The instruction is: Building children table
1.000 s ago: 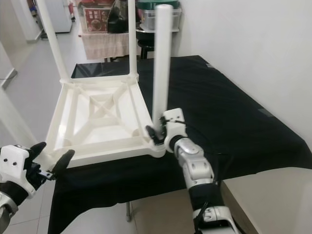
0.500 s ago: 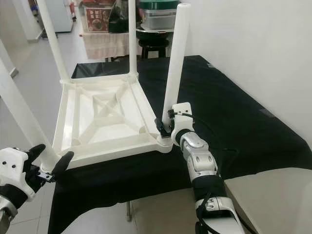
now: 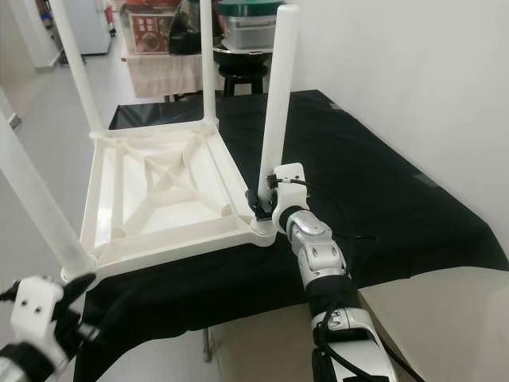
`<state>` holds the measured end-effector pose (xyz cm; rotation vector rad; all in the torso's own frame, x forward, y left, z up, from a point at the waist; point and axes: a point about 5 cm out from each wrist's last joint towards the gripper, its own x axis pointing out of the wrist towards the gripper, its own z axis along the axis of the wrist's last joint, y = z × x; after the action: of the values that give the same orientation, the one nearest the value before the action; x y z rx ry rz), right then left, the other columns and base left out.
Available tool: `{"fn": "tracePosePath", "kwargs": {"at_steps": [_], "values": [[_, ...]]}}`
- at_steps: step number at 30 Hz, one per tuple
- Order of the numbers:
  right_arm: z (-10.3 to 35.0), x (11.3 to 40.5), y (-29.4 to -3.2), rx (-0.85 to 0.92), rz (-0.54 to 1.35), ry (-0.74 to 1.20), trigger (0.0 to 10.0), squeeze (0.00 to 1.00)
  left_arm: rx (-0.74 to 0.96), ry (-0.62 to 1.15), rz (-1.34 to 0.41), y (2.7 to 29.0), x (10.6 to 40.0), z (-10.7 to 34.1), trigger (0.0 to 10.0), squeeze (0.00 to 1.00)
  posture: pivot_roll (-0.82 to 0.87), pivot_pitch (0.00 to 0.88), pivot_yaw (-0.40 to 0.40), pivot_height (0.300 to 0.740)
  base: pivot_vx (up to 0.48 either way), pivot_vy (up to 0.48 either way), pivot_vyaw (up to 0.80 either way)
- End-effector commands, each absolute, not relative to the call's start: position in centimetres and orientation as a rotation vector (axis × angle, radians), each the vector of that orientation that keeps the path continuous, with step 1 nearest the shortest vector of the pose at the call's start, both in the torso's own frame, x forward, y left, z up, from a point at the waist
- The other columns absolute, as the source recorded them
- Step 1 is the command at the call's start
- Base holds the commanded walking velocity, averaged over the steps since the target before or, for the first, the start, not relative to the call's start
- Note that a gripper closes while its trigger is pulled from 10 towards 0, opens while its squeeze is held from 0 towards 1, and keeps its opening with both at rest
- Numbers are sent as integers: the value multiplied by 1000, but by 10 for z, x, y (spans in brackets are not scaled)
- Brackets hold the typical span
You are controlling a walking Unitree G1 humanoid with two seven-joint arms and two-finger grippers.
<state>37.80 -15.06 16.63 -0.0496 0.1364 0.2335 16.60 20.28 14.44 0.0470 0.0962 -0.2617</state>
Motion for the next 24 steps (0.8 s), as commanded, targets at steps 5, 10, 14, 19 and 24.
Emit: {"fn": "tracePosePath", "kwargs": {"at_steps": [5,10,14,19,24], "values": [[172,383,-144,-43,254,111,10000,0,81,80,-83,230,164,147,10000,0,121,0,-37,740,0,0,0],[171,384,-142,-39,257,113,10000,0,79,28,-25,242,180,153,10000,0,114,0,-43,740,0,0,0],[171,384,-142,-38,258,112,10000,0,79,16,-26,244,185,155,10000,0,114,0,-43,740,0,0,0],[170,382,-145,-33,249,110,10000,0,79,-7,-107,242,214,155,10000,0,91,0,-44,740,0,0,0],[171,382,-147,-35,246,107,10000,0,89,-48,-101,244,237,159,10000,0,72,0,-44,740,0,0,0]]}}
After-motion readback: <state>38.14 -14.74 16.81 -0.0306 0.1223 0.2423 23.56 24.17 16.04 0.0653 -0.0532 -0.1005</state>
